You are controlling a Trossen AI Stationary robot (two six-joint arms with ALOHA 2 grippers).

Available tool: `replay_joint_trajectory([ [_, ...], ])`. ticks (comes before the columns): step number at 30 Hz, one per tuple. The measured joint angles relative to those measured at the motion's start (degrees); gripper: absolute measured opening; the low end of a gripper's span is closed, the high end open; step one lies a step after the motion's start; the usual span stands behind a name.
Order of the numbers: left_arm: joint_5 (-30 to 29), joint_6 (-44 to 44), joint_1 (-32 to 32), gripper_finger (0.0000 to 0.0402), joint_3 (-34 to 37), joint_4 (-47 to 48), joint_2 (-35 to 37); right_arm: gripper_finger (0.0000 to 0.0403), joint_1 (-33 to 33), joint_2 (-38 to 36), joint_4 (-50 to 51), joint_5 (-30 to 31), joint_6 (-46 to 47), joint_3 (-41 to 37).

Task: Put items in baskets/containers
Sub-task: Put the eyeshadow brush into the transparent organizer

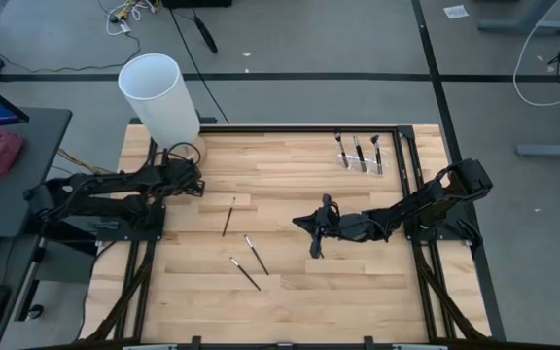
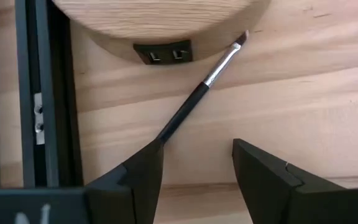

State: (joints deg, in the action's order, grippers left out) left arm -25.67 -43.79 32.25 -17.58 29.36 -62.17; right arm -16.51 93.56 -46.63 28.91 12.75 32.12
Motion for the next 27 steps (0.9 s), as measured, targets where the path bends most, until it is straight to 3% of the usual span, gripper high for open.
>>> replay_joint_trajectory([
  [9,3.4,2.4,-2.2,0.0194,0.3,-1.9,0.0,0.0021,0.0,0.0,-0.1,0.0,0.0,0.0],
  [15,10.1,2.5,-6.6,0.0194,-2.2,-0.9,0.0,0.0021,0.0,0.0,-0.1,0.0,0.0,0.0],
  [21,0.6,1.6,-7.4,0.0194,-3.4,2.9,0.0,0.0021,0.0,0.0,-0.1,0.2,0.0,0.0],
  [27,-3.9,0.8,-3.9,0.0195,-3.4,6.4,0.0,0.0021,0.0,0.0,0.0,0.2,0.0,0.0],
])
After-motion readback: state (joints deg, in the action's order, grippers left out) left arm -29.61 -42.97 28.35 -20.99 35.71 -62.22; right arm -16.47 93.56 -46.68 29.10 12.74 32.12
